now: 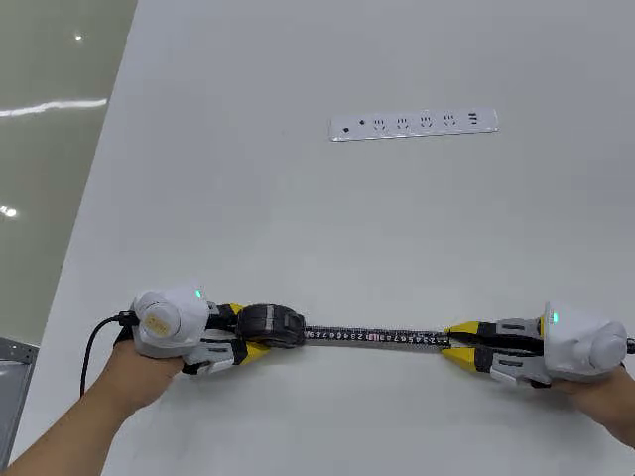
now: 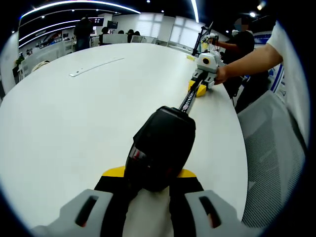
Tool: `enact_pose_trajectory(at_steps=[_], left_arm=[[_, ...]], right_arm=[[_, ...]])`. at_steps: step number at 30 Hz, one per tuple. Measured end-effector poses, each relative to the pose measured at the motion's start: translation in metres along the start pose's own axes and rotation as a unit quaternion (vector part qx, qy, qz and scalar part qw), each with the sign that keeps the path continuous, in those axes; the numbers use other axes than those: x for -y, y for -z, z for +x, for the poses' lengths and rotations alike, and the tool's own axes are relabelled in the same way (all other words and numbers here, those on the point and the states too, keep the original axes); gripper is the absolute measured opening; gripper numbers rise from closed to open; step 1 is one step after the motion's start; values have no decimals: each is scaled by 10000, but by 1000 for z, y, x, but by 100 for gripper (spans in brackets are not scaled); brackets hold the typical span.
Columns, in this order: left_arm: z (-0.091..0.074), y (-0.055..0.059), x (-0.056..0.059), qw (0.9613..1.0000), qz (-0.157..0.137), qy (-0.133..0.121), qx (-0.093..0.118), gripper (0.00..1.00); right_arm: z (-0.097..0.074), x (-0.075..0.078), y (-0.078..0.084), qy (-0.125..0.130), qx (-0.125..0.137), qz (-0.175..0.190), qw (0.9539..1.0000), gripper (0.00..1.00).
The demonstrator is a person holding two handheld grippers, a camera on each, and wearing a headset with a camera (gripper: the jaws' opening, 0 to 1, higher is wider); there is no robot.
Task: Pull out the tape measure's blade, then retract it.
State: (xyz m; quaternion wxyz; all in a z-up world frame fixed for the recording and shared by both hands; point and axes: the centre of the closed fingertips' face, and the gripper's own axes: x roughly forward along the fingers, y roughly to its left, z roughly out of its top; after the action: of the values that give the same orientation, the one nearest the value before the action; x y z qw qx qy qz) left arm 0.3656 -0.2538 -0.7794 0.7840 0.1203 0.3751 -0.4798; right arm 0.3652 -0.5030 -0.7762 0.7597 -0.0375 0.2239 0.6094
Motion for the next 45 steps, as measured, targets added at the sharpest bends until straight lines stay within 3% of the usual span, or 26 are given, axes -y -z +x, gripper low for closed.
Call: enact_pose_trajectory(at_steps=[24,45], left_arm=[[-1,-1,1,10000,-12,-5,-23,28],[0,-1,1,10000,-5,-2,-37,28]], right_arm=[[-22,-8,-6,58,-53,53,10000,9],[-39,4,5,130,-120,50,9998,9]])
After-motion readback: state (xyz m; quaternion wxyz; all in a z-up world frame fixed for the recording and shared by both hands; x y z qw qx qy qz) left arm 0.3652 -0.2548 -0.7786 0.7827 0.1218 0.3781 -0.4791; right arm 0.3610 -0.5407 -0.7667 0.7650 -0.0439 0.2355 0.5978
